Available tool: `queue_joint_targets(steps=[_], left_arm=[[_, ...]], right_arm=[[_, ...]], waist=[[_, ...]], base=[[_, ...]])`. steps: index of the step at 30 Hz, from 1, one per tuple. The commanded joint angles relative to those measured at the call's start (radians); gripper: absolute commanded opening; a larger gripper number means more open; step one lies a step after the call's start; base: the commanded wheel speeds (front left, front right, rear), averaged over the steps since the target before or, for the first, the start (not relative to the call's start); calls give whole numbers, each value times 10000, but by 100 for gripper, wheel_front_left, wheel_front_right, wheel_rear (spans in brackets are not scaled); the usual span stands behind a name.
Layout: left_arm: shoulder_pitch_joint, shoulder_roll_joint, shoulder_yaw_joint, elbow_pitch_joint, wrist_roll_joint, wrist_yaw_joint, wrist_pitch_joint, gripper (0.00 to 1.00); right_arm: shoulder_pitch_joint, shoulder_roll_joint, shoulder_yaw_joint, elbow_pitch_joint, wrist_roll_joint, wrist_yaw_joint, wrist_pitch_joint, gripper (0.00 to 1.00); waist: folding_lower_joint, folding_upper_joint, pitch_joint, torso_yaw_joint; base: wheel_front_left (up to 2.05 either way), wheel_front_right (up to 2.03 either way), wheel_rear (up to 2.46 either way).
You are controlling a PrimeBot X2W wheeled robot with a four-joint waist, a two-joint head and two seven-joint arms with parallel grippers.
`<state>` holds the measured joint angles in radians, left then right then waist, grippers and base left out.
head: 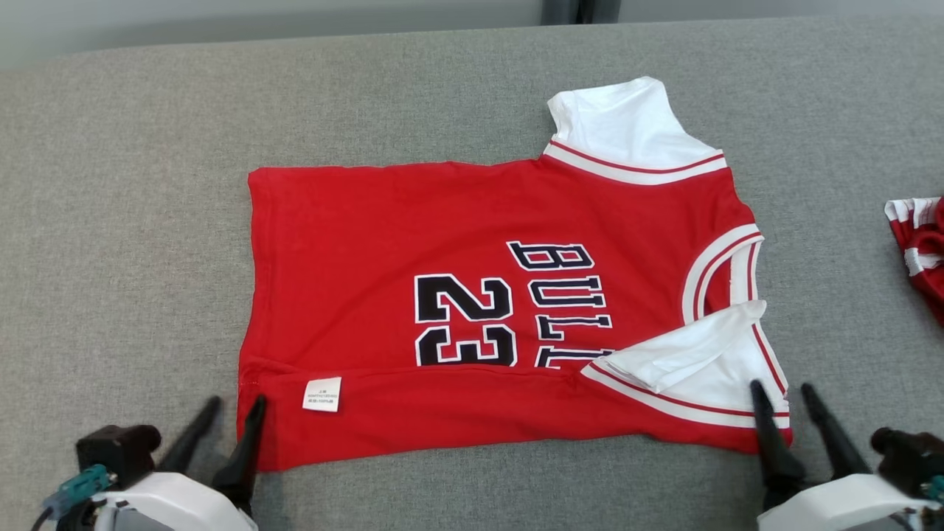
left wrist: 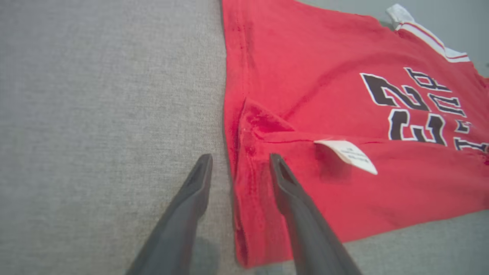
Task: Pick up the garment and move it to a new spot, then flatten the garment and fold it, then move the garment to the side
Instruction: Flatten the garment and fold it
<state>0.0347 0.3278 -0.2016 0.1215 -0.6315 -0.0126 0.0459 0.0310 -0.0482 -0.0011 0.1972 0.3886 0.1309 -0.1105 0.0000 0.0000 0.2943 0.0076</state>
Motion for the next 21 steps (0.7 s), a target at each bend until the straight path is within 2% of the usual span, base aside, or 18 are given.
queue_joint_targets(steps=[1,6,10,16,21], left_arm=[[-128,18,71,-80,81,66,-131,100],[-491,-305,428,-954,513,655,-1332,100],[-929,-376,607,-1223,822,771,-2179,100],[-1450,-173,373,-1083,1435,867,-2387,100],[-1557,-167,186,-1025,1662,996,-2315,100]], right_arm=[[-15,-60,-84,-119,-135,-4,-111,100],[-377,-52,-859,-1580,-1028,-2,-441,100],[-691,-47,-1118,-2667,-1405,-4,-326,100],[-1027,-49,-1154,-3397,-2014,-4,191,100],[-940,-50,-1167,-3559,-2005,-4,486,100]], waist=[[0,0,-24,-12],[0,0,-250,-57],[0,0,-407,-24],[0,0,-629,38],[0,0,-685,113]], base=[[0,0,0],[0,0,0],[0,0,0],[0,0,0],[0,0,0]])
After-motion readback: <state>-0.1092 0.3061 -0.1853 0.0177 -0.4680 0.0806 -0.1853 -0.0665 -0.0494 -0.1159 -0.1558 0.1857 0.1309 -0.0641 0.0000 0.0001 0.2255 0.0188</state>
